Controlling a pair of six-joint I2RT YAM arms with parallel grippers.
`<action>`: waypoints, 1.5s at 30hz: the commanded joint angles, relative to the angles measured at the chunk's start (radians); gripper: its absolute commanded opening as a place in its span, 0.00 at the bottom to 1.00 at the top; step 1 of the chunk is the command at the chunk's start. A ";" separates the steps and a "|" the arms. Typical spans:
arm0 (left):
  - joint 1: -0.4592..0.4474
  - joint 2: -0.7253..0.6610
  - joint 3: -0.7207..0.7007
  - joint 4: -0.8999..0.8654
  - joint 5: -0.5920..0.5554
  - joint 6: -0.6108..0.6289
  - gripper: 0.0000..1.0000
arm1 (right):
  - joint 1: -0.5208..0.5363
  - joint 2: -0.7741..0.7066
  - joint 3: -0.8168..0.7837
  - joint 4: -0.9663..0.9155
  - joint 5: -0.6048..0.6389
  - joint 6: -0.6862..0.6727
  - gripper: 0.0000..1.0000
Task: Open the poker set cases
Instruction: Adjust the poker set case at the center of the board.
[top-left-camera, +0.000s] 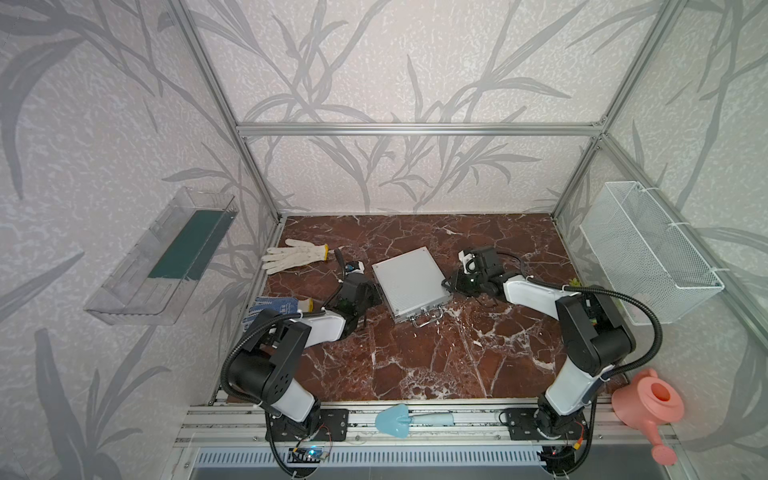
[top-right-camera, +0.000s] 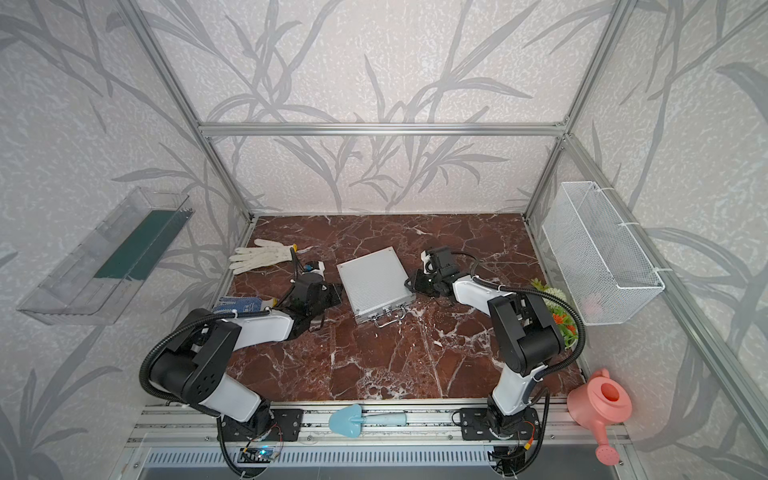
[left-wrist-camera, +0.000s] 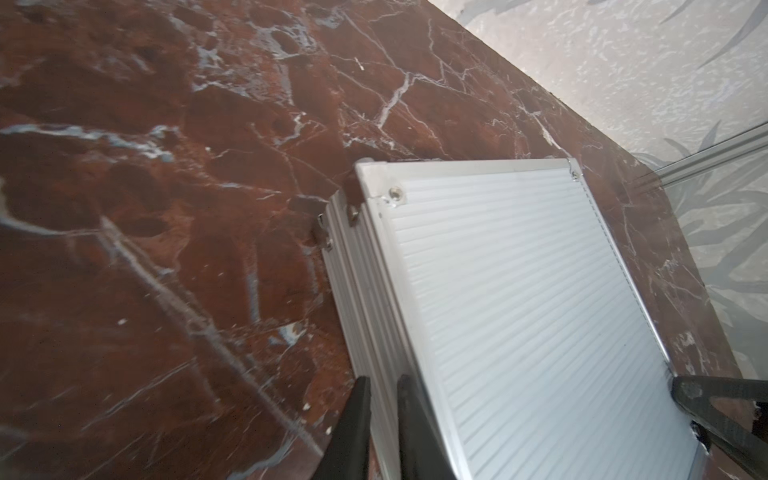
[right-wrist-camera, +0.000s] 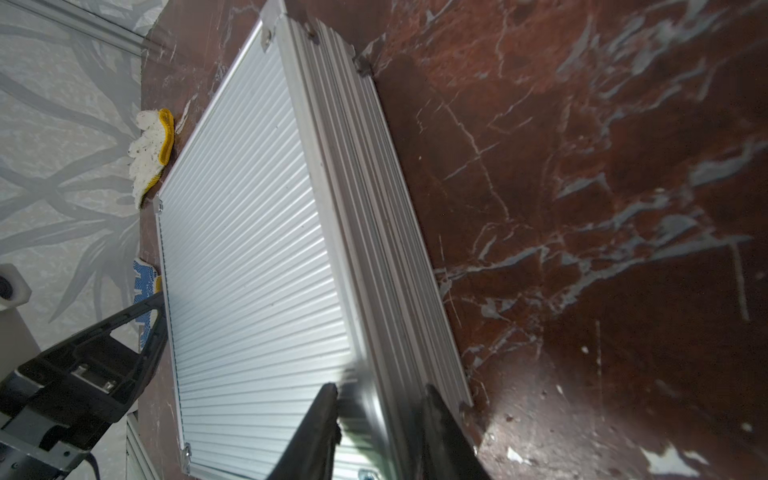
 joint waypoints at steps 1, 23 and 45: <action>0.008 0.046 0.030 0.086 0.051 -0.017 0.19 | 0.015 0.019 0.002 0.041 0.003 0.003 0.34; 0.016 0.387 0.388 0.052 0.275 0.054 0.15 | 0.087 -0.198 -0.251 0.164 0.160 0.232 0.26; 0.032 -0.442 0.133 -0.407 -0.281 0.169 0.97 | 0.000 -0.587 -0.271 -0.230 0.043 -0.155 0.42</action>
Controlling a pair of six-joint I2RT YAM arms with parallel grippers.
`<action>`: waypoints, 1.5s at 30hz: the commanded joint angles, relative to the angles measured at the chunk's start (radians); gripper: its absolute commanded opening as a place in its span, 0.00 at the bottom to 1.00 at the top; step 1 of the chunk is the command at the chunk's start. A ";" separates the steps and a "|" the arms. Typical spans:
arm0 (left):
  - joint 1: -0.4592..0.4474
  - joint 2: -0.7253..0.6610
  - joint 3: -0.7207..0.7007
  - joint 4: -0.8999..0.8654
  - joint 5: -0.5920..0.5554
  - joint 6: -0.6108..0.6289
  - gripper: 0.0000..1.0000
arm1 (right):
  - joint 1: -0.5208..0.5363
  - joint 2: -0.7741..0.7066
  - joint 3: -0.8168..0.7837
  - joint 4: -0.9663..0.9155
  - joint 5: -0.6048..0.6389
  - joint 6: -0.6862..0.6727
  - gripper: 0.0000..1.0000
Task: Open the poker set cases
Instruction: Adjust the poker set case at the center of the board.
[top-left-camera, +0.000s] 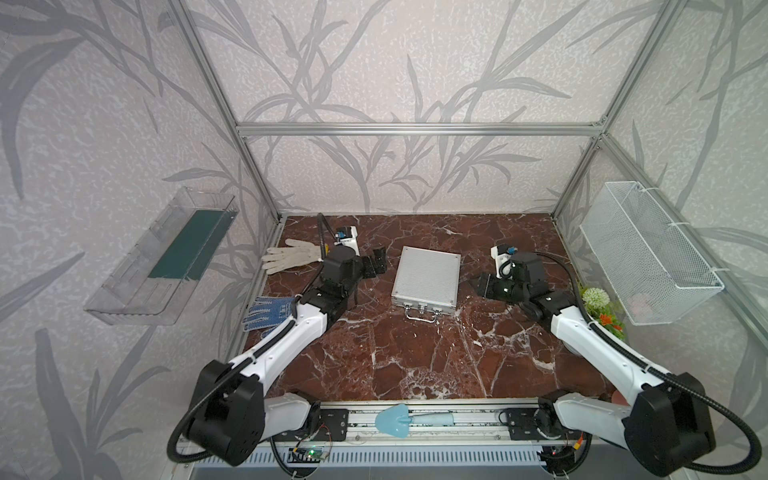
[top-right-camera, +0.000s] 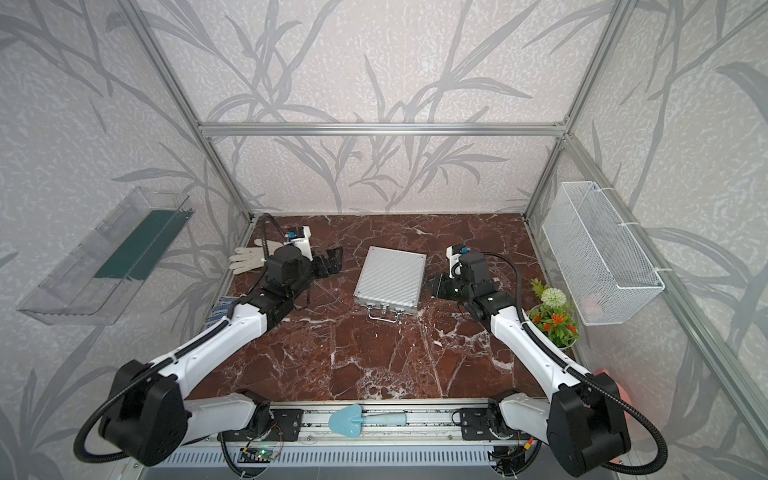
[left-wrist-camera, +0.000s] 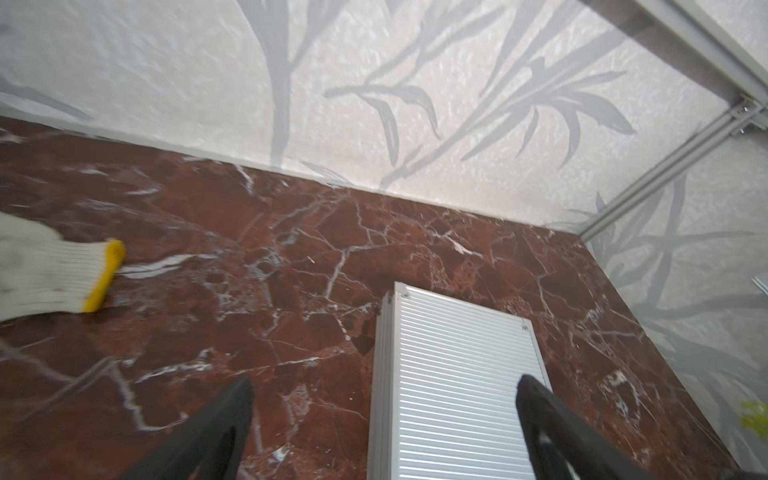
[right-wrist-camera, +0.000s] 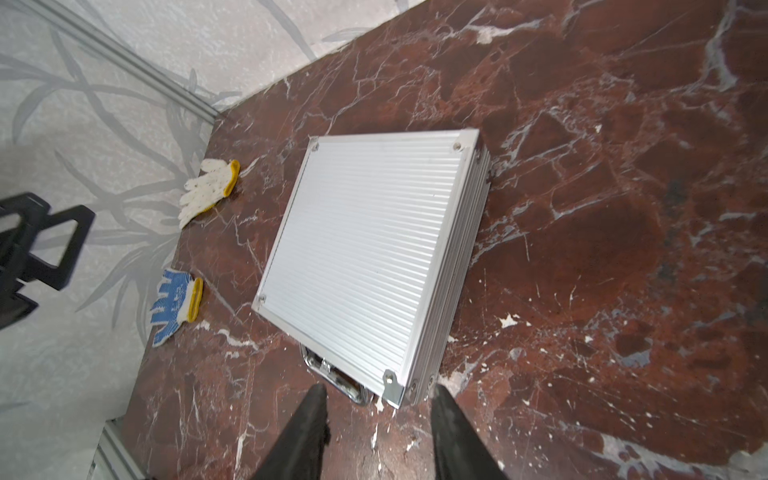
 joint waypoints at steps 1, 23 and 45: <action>0.016 -0.052 -0.087 -0.052 -0.155 -0.040 0.92 | 0.070 -0.011 -0.071 -0.046 -0.032 -0.025 0.42; -0.012 0.475 0.110 0.088 0.271 -0.075 0.82 | 0.146 0.349 -0.115 0.398 -0.056 0.172 0.38; -0.126 0.498 0.085 0.111 0.274 -0.168 0.78 | 0.159 0.285 -0.043 0.250 -0.120 -0.053 0.39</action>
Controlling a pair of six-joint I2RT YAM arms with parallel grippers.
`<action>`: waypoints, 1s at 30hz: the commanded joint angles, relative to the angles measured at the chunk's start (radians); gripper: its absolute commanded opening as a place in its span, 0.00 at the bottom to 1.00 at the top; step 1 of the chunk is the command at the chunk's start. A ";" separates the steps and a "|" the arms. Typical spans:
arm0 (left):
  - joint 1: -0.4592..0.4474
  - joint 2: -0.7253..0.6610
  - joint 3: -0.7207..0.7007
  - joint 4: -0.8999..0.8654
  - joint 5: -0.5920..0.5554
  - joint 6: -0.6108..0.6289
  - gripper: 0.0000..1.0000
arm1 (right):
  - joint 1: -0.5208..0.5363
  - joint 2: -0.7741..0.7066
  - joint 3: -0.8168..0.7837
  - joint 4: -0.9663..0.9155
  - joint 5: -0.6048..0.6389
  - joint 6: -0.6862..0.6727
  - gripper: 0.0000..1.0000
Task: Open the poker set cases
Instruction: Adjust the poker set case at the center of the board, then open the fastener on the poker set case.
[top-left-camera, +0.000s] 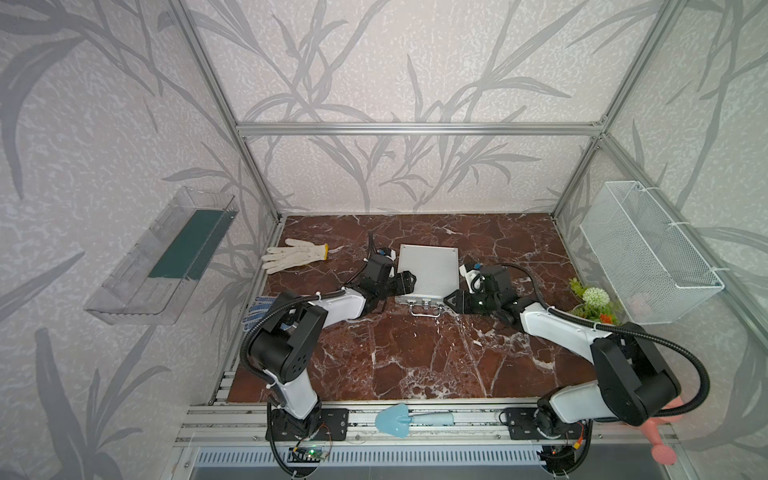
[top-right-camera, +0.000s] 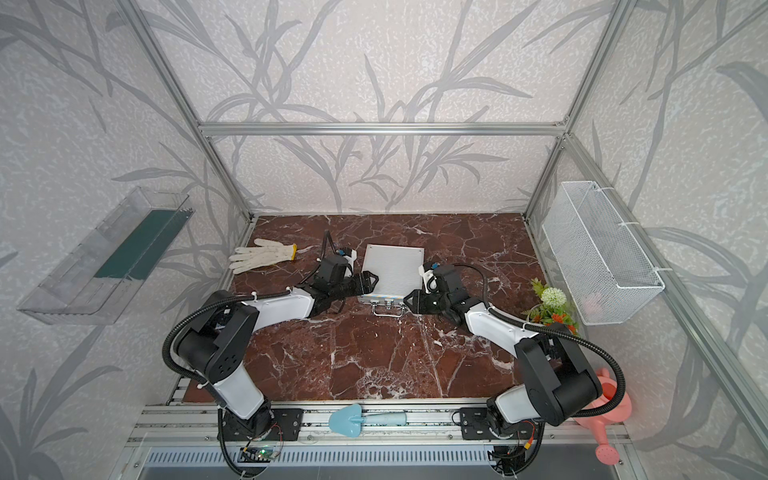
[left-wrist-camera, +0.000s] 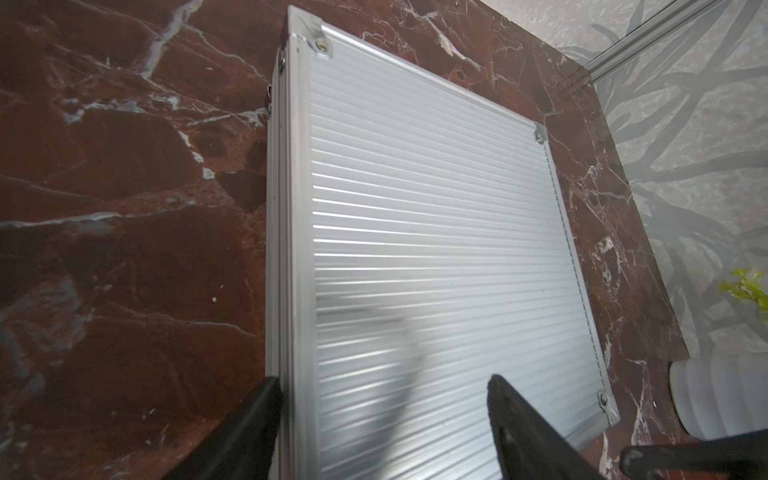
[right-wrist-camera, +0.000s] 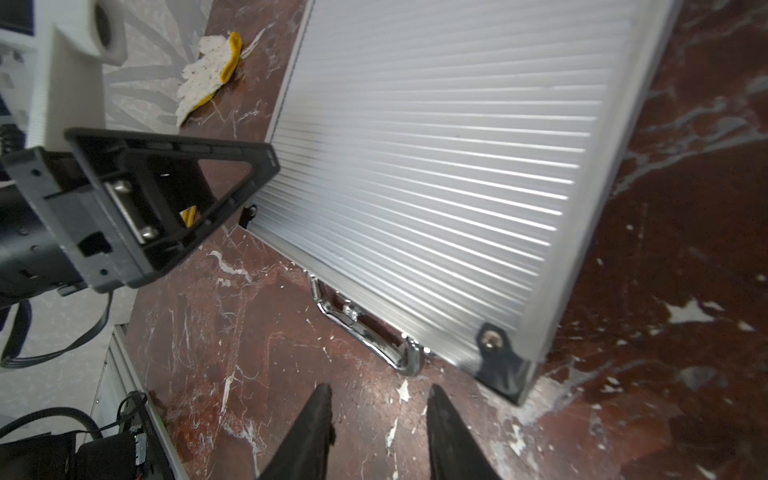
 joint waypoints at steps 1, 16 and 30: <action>-0.002 -0.030 -0.013 0.005 -0.015 -0.019 0.78 | 0.033 0.027 0.020 0.016 -0.021 -0.032 0.39; -0.020 -0.011 -0.007 -0.025 -0.016 -0.010 0.71 | 0.109 0.224 0.087 0.170 0.022 0.004 0.42; -0.029 0.043 -0.004 -0.049 -0.022 0.013 0.60 | 0.122 0.302 0.103 0.248 0.017 0.008 0.44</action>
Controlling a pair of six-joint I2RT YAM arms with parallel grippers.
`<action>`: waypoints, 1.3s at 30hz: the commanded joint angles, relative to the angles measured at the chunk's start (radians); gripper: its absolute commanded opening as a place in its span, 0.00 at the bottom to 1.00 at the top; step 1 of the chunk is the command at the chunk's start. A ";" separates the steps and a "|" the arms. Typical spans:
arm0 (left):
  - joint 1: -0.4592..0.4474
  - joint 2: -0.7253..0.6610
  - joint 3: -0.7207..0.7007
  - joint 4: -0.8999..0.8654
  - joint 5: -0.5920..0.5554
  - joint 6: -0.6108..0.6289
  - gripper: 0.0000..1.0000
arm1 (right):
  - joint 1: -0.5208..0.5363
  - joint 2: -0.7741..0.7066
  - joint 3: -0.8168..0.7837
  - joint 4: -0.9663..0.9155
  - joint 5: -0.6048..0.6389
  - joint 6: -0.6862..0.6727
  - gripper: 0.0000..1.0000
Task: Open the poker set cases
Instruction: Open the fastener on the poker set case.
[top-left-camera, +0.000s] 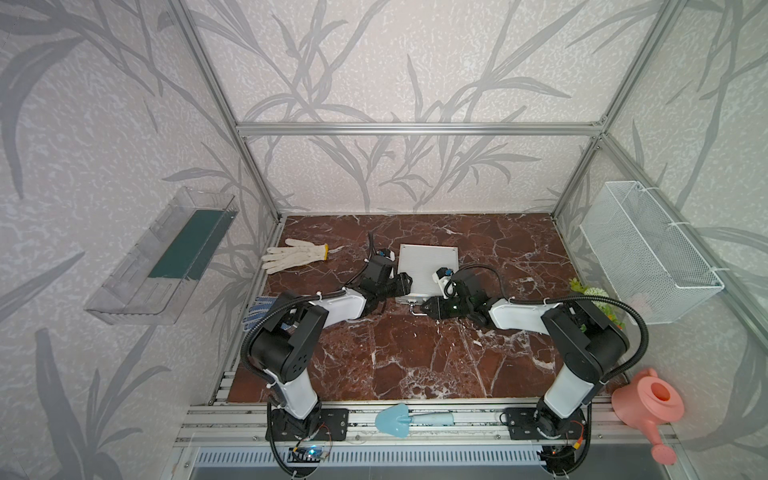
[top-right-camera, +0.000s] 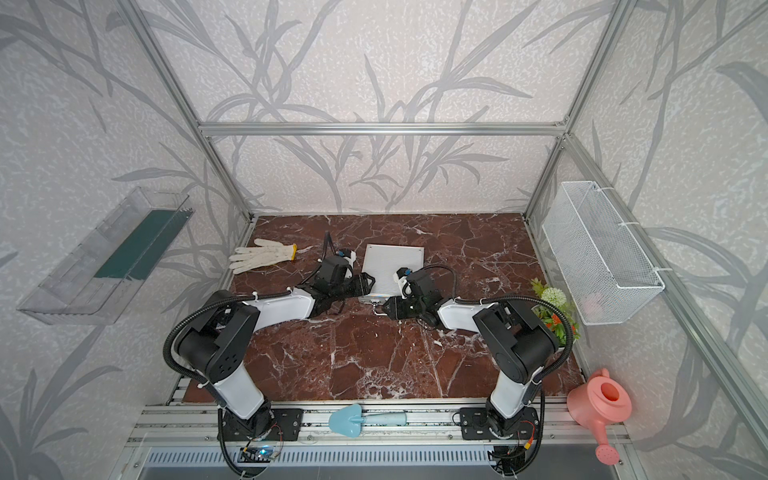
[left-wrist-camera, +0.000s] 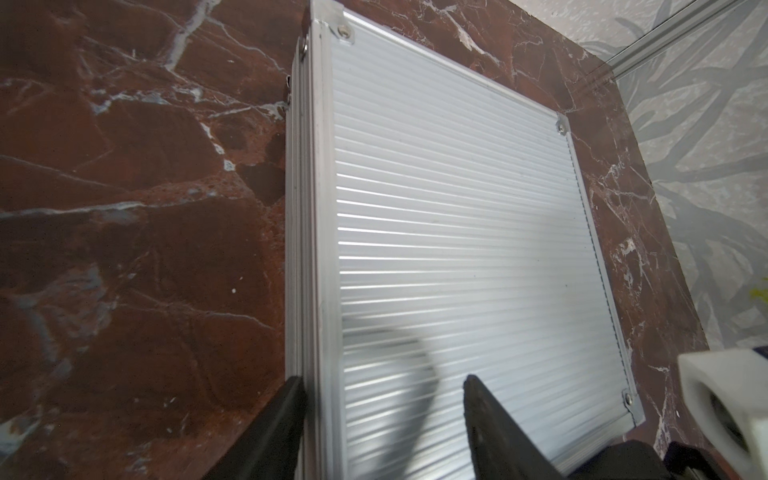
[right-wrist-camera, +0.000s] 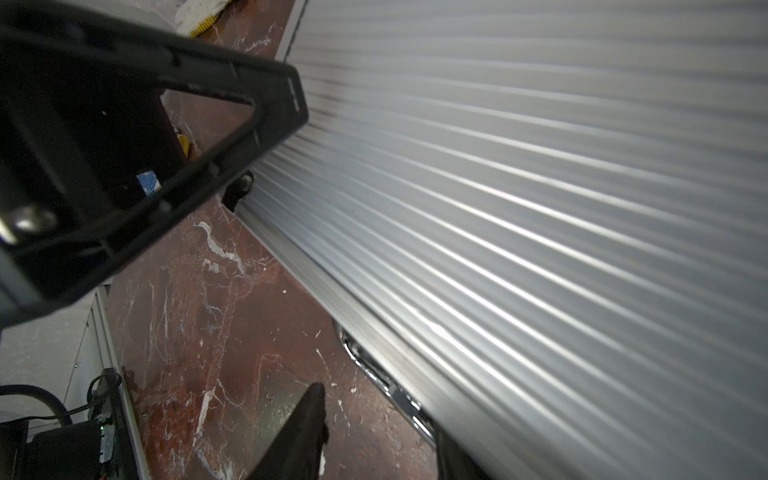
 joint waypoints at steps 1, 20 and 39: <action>-0.018 0.041 -0.001 -0.039 0.004 0.009 0.60 | 0.001 0.017 0.029 0.050 0.007 -0.003 0.44; -0.036 0.109 0.017 -0.037 0.012 0.014 0.55 | 0.005 -0.051 0.056 -0.032 0.043 -0.110 0.43; -0.039 0.114 0.034 -0.058 0.013 0.022 0.53 | 0.004 -0.175 0.048 -0.183 0.049 -0.191 0.43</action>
